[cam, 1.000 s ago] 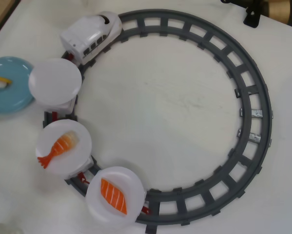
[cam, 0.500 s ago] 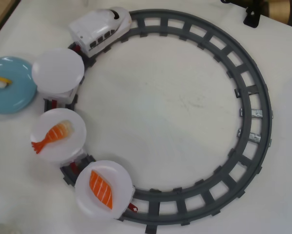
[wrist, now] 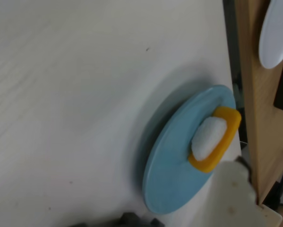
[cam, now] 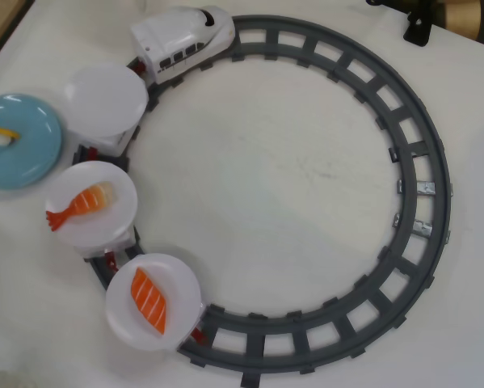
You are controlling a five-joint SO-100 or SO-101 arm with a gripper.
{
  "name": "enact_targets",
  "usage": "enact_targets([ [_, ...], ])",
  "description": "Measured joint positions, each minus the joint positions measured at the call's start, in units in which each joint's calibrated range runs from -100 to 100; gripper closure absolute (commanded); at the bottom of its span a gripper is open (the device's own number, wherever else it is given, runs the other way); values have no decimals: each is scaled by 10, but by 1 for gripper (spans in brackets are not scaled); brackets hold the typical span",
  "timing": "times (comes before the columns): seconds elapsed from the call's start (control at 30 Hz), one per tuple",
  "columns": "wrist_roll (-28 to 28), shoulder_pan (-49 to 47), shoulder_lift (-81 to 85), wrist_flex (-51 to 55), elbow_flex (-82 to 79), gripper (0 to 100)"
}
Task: Pick up the sushi from the Shinkansen and put it on the blue dish
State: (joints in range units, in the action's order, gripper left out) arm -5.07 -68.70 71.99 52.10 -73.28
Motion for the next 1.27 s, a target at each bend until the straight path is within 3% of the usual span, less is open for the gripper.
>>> enact_targets([
  [0.5, 1, -8, 244, 38, -195, 81],
  [1.27, 1, -54, 257, 42, -211, 81],
])
